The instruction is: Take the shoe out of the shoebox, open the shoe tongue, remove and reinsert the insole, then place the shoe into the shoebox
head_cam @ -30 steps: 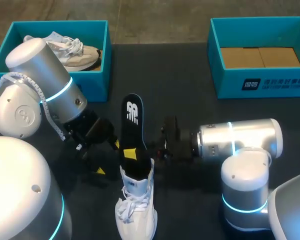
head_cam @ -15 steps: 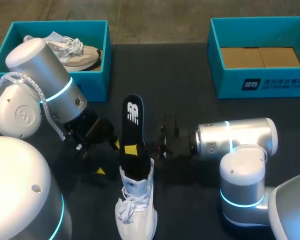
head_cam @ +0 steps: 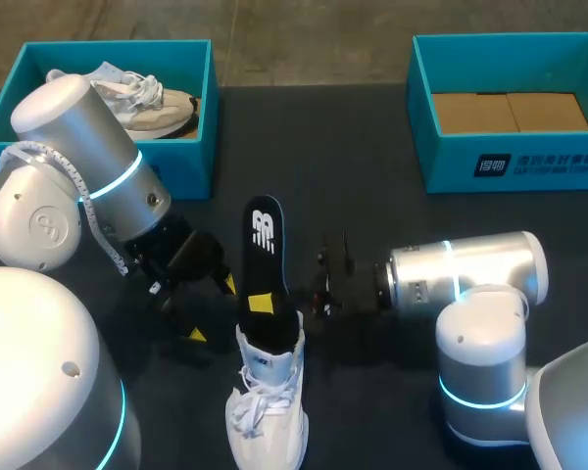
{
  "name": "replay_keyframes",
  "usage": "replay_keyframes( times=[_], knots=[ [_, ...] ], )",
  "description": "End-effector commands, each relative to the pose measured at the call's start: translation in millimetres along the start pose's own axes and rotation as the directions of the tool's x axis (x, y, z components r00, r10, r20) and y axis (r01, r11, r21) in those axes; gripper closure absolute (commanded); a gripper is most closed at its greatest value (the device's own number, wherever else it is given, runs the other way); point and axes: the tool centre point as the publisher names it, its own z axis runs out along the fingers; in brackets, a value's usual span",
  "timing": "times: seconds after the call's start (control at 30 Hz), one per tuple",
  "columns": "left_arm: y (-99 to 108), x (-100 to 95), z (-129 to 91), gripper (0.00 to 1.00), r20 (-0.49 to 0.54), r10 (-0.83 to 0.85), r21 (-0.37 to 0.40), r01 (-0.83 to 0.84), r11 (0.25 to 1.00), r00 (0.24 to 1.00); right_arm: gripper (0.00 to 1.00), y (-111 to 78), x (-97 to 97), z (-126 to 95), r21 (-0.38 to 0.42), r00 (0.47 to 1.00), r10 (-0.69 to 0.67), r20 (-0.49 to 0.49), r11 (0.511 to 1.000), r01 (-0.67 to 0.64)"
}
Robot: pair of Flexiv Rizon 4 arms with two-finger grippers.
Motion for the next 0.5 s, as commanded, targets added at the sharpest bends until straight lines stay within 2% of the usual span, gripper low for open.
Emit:
replay_keyframes(
  times=[0.03, 0.5],
  knots=[
    [0.0, 1.0, -0.5, 0.00, 0.002, 0.001, -0.001, -0.001, 1.000, 1.000, 1.00, -8.5, -0.4, 2.4, 0.000, 1.000, 0.006, -0.001, 1.000, -0.006],
    [0.0, 1.0, -0.5, 0.00, 0.002, 0.001, -0.001, -0.001, 1.000, 1.000, 1.00, -34.0, 10.0, 9.7, 0.034, 0.999, 0.036, 0.024, 0.999, -0.037]
  ],
)
